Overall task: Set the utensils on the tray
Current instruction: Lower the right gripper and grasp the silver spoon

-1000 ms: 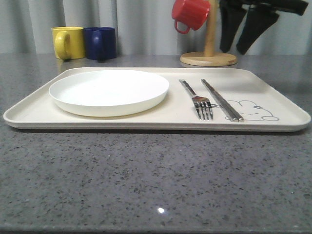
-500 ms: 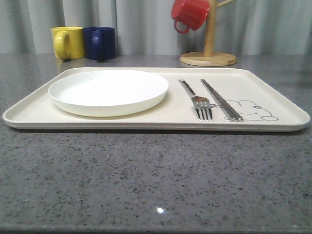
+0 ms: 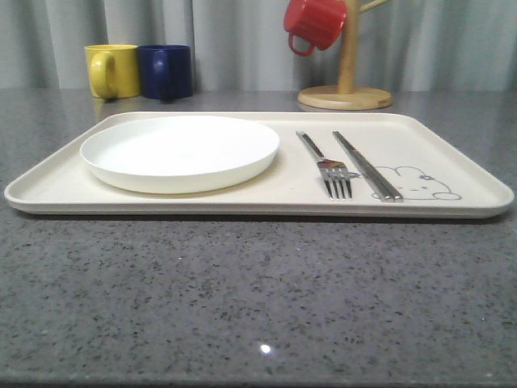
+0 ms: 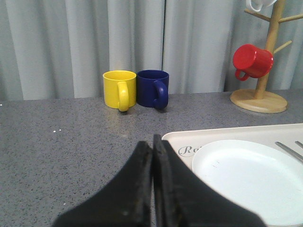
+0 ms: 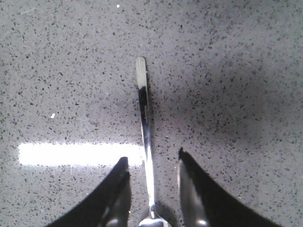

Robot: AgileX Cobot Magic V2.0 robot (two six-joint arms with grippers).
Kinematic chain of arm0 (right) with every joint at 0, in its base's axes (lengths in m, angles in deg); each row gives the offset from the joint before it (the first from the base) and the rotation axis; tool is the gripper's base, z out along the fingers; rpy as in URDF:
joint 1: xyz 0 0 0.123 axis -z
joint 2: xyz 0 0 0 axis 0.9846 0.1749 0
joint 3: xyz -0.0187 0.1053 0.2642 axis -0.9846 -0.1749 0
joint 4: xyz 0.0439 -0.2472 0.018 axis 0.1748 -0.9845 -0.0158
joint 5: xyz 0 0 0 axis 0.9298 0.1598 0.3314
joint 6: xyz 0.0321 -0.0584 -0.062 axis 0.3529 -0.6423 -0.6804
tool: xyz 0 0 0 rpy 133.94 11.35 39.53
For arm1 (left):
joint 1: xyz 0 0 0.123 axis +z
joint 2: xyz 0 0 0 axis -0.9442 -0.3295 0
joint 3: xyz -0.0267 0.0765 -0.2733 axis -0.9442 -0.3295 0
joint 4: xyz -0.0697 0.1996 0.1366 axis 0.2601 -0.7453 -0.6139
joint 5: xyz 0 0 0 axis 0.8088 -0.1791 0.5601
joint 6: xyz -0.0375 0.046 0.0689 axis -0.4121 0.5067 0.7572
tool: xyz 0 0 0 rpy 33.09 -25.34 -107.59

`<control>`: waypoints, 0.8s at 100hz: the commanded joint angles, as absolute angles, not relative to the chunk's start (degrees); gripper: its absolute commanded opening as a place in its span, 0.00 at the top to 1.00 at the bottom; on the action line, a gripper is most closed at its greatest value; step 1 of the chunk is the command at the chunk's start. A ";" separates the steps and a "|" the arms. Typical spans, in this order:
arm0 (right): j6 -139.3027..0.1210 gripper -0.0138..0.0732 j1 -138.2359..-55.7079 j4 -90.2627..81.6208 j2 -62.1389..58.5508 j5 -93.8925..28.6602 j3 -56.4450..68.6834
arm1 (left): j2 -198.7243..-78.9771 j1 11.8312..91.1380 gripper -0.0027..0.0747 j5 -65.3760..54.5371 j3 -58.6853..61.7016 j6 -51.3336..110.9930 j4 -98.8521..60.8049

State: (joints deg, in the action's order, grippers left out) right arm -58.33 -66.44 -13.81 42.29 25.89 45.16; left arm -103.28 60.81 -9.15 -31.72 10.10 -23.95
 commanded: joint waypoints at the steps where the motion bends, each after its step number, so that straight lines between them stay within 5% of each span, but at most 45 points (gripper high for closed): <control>1: -59.57 0.53 -66.03 -13.63 39.00 26.22 46.76 | -103.61 60.53 0.99 -13.74 -30.23 9.67 -23.61; 80: -61.13 0.53 -66.03 -12.13 45.21 25.05 42.20 | -103.61 60.53 0.99 -13.74 -30.23 9.67 -23.61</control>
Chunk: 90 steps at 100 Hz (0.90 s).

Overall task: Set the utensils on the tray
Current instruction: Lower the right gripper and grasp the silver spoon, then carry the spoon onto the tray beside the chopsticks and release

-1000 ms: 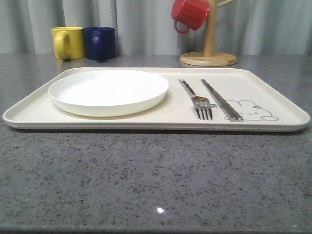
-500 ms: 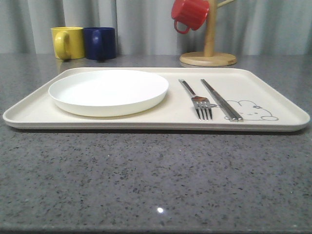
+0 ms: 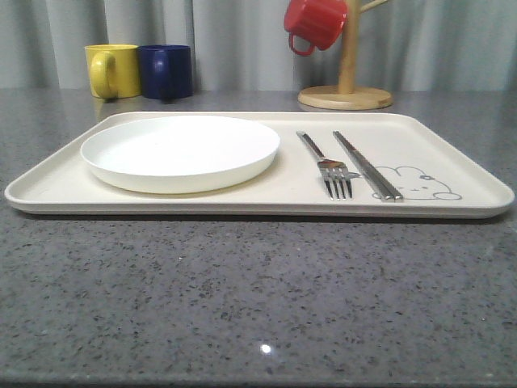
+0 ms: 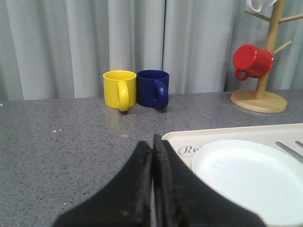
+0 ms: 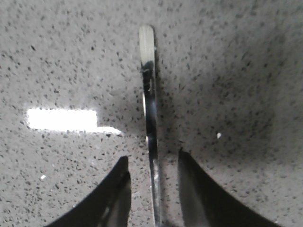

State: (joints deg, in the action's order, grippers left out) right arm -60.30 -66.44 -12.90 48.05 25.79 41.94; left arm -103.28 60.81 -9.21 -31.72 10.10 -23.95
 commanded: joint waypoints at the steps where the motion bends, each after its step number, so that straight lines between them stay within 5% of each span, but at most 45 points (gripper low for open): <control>1: -61.13 0.53 -66.03 -12.13 45.21 24.90 42.01 | -103.61 60.53 0.99 -13.74 -30.23 9.67 -23.61; 75: -61.20 0.54 -66.08 -11.51 47.85 23.41 39.31 | -103.61 60.53 0.99 -13.74 -30.23 9.67 -23.61; 90: -61.13 0.71 -66.08 -11.36 47.85 23.58 39.31 | -103.61 60.53 0.99 -13.74 -30.23 9.67 -23.61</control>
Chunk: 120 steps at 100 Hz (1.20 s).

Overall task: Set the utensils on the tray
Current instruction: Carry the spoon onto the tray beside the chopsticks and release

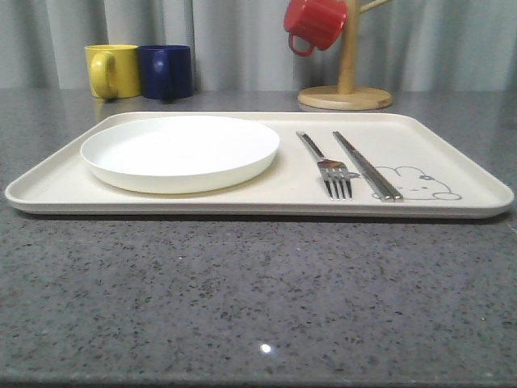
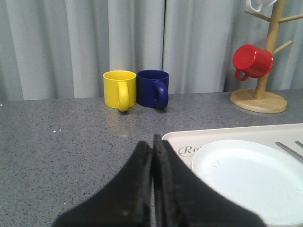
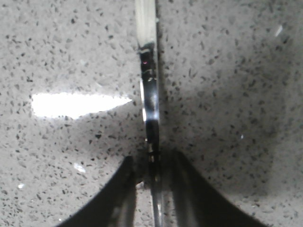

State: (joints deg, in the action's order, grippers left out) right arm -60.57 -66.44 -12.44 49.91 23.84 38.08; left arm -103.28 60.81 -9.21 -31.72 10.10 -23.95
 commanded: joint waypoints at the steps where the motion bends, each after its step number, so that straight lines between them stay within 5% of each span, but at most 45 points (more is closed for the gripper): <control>1: -61.13 0.74 -66.08 -11.36 47.85 23.65 39.31 | -103.61 60.53 0.99 -13.74 -30.23 9.67 -23.61; 12: -60.68 0.94 -66.08 -10.80 47.65 23.66 39.42 | -103.61 60.53 0.99 -13.74 -30.23 9.67 -23.61; 49: -52.81 0.91 -69.71 -10.49 39.48 25.47 39.59 | -103.61 60.53 0.99 -13.74 -30.23 9.67 -23.61; 120: -32.50 0.91 -94.42 -12.66 38.32 21.04 39.42 | -103.61 60.53 0.99 -13.74 -30.23 9.67 -23.61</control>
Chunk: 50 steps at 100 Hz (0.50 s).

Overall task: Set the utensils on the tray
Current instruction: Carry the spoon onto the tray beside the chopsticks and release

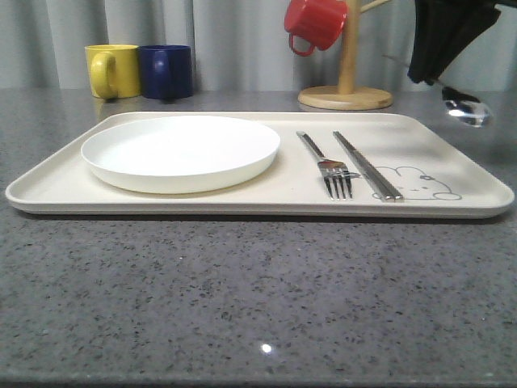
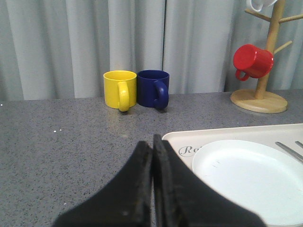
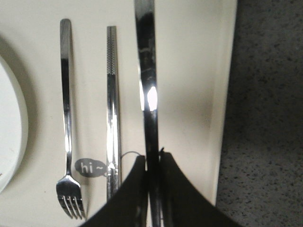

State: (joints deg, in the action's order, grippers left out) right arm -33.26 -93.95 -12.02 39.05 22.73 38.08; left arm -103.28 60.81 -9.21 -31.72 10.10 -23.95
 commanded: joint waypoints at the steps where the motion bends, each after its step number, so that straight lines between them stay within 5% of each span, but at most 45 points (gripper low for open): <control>1: -32.50 0.91 -94.42 -12.66 38.49 21.11 39.42 | -103.61 60.53 0.99 -13.74 -30.23 9.67 -23.61; 33: -32.34 0.91 -94.48 -12.66 44.63 21.31 39.42 | -103.61 60.53 0.99 -13.74 -30.23 9.67 -23.61; 50: -32.28 0.78 -94.48 -12.66 45.64 21.37 39.42 | -103.61 60.53 0.99 -13.74 -30.23 9.67 -23.61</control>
